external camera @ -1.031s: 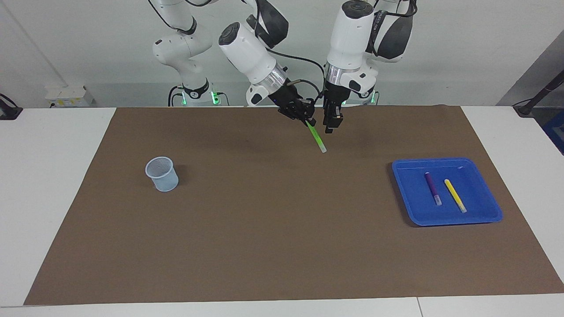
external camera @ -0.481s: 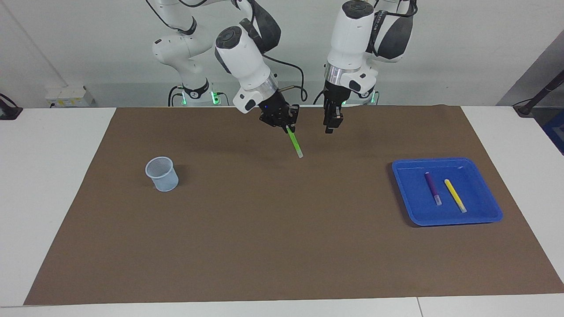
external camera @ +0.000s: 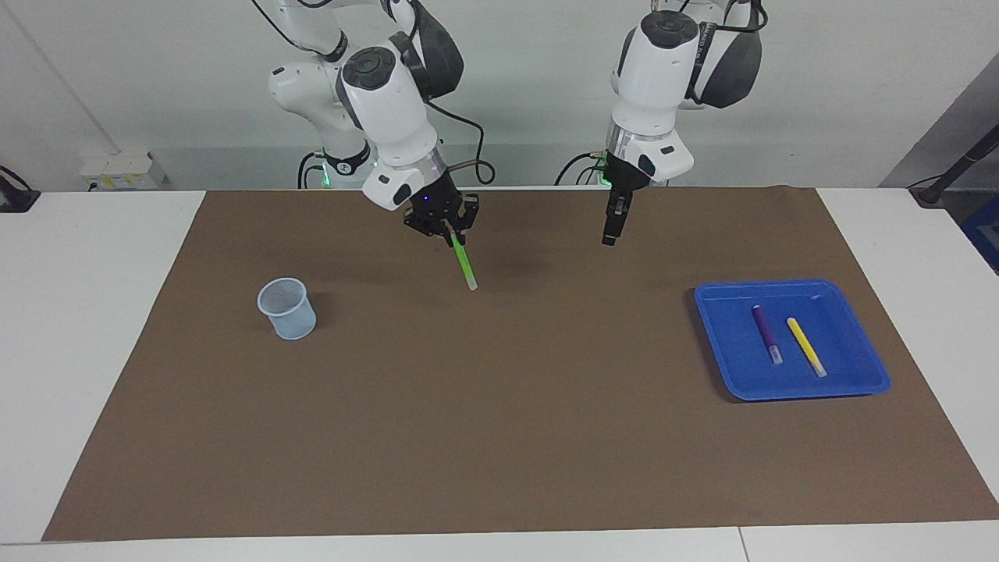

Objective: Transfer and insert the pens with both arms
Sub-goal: 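Open the left gripper while the right gripper carries the pen away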

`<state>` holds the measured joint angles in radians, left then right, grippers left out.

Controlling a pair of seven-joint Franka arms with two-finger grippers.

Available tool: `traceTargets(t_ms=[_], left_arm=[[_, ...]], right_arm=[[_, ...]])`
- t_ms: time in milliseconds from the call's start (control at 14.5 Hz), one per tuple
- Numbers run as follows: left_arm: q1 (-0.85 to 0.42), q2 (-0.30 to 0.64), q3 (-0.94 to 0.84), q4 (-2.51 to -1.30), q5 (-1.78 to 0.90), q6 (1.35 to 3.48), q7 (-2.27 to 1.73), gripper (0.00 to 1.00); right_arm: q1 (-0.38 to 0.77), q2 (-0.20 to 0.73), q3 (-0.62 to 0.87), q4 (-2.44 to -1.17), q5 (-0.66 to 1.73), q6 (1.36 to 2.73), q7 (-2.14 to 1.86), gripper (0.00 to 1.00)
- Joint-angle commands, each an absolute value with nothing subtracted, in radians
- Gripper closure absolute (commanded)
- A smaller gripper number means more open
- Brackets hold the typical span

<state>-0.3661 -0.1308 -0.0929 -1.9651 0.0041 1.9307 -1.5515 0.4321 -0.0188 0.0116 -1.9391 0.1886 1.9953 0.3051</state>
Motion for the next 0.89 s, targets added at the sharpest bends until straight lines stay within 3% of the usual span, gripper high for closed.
traceTargets(t_ms=[0, 412, 825], left_arm=[[-0.298, -0.158, -0.097, -1.977, 0.04, 1.914, -1.291, 0.26], [-0.086, -0.166, -0.095, -1.974, 0.063, 1.899, -0.662, 0.24], [0.076, -0.164, -0.094, -1.971, 0.063, 1.908, -0.403, 0.25]], right_arm=[[0.381, -0.041, 0.02, -1.93, 0.082, 1.895, 0.188, 1.0], [0.226, -0.086, 0.018, -1.93, -0.096, 1.721, -0.072, 1.0], [0.039, -0.084, 0.018, -1.944, -0.15, 1.771, -0.353, 1.0]])
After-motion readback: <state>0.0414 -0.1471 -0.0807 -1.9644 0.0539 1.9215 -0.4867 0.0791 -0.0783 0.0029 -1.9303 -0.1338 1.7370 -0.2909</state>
